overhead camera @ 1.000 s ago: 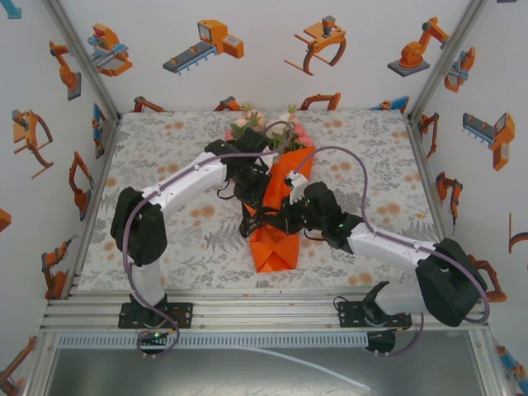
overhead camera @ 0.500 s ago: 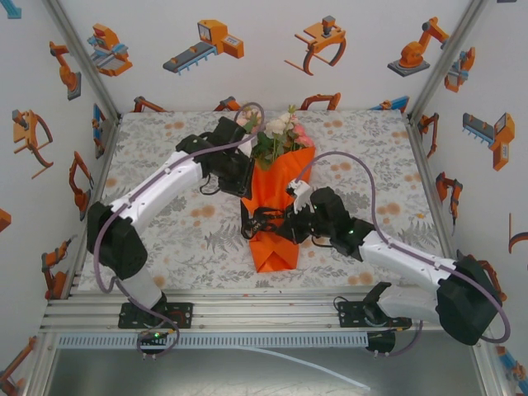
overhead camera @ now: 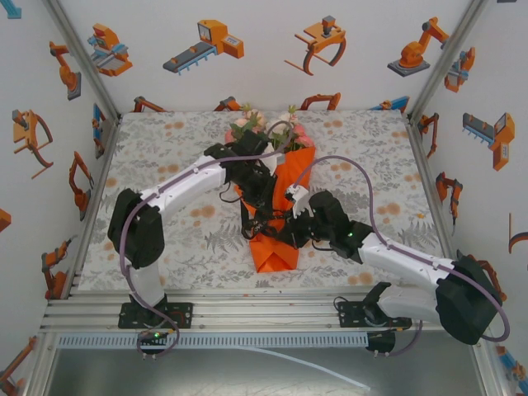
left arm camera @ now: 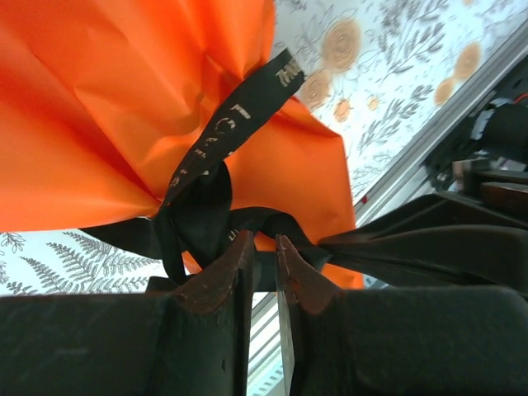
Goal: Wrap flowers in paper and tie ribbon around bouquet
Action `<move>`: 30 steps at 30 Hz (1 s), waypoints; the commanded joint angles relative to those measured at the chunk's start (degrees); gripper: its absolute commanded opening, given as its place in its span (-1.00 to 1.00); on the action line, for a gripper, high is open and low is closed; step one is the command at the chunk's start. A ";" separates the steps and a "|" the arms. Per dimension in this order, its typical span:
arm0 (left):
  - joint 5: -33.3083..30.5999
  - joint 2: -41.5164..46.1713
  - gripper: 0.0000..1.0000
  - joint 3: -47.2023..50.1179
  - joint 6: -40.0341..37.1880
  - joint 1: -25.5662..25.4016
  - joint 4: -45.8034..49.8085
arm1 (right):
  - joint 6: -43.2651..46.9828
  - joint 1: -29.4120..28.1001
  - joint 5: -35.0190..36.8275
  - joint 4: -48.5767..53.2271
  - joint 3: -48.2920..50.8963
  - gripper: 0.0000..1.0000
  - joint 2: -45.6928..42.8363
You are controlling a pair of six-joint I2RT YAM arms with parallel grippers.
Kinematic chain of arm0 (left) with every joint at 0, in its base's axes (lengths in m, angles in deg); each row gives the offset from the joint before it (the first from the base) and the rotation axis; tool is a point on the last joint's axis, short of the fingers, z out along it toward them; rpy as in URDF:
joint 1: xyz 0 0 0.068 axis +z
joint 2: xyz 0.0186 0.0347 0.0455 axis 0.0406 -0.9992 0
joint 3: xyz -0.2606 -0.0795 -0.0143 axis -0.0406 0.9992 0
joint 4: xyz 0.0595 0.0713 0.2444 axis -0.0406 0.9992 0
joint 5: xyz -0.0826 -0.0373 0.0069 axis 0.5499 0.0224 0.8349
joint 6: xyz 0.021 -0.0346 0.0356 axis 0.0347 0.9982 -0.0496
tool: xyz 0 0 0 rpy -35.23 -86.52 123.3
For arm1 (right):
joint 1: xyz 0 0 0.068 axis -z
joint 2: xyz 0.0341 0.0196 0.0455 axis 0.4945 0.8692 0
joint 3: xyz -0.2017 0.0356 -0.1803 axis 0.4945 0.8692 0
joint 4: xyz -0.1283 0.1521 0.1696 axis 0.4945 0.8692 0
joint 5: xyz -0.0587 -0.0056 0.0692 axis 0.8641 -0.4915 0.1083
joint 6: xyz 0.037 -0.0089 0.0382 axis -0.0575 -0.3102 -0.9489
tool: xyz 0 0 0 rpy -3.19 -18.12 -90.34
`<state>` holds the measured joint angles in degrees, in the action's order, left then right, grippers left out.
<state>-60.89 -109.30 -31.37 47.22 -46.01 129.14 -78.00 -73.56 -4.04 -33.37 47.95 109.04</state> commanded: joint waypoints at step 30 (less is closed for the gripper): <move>3.17 -1.76 -0.19 -0.03 -6.49 3.74 0.51 | -0.82 -0.40 1.61 -2.66 1.07 -1.00 -0.41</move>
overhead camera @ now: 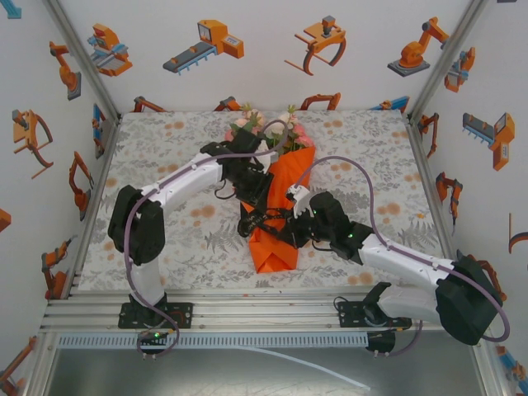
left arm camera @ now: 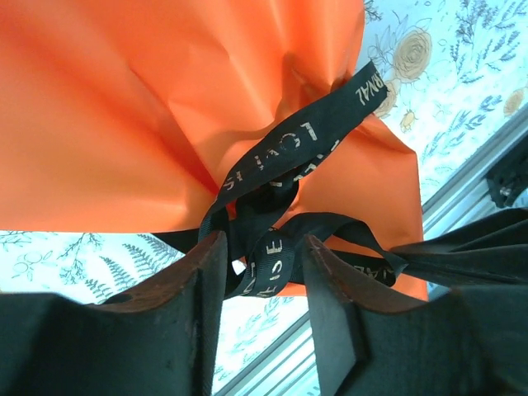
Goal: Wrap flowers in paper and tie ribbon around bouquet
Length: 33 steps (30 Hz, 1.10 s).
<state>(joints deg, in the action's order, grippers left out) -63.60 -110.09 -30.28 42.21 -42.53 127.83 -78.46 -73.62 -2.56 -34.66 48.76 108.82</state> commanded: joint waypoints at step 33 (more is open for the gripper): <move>5.84 -7.02 -0.69 -4.83 -0.70 1.31 4.23 | 0.21 -0.30 0.52 -2.34 0.25 -1.00 0.07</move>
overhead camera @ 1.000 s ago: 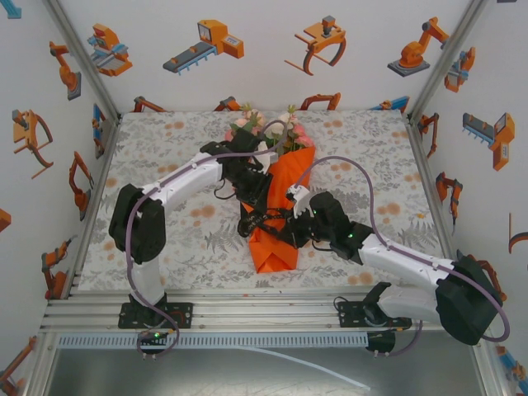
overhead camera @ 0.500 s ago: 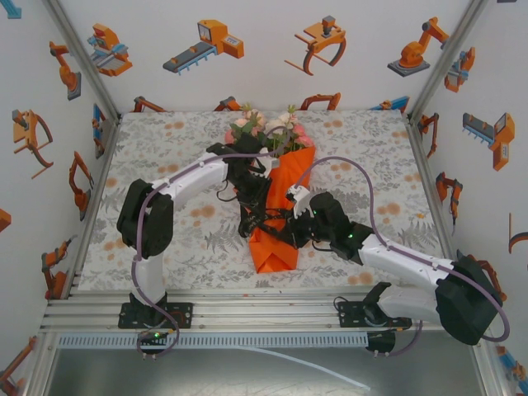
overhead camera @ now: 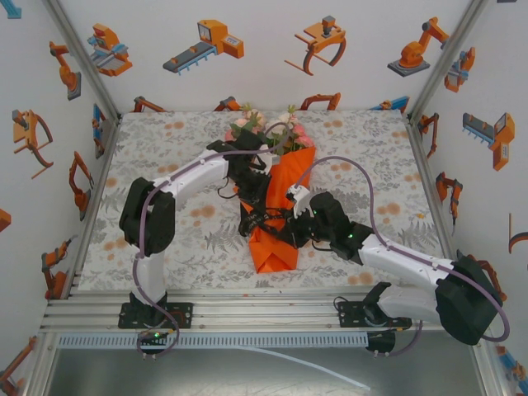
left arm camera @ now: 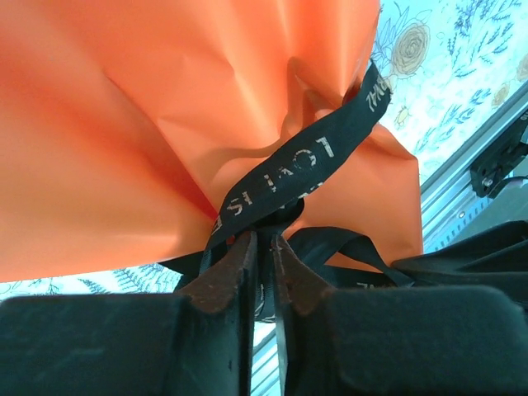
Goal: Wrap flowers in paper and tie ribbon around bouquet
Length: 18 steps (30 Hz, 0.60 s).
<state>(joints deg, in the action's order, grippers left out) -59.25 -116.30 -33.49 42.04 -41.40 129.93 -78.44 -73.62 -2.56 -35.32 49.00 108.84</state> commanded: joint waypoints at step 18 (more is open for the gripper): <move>0.31 5.34 -1.00 -3.19 2.75 0.04 3.33 | 2.44 -0.24 6.64 -2.36 -3.27 -1.00 -0.82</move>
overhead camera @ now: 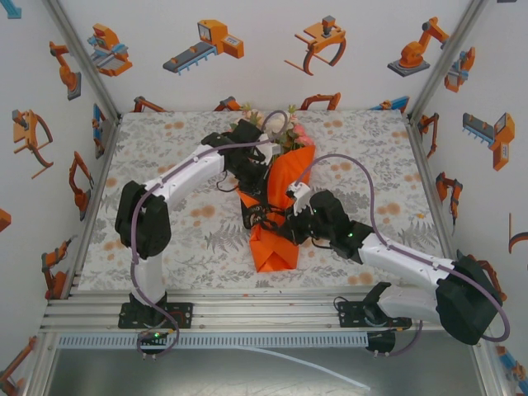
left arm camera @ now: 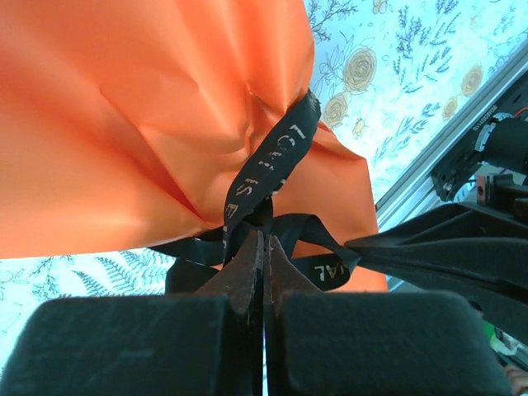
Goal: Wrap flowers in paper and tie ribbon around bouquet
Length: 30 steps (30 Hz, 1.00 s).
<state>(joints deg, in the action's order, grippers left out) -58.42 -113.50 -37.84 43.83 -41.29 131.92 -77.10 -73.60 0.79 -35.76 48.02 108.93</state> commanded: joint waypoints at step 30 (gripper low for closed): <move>-1.04 2.81 -0.99 1.99 3.99 -0.72 1.21 | -2.06 0.33 12.88 -15.04 -9.10 -0.51 16.13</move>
<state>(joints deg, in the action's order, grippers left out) -59.75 -112.51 -36.59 46.93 -41.83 132.27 -77.80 -73.49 9.66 -47.84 40.87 124.49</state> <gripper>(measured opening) 0.007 0.226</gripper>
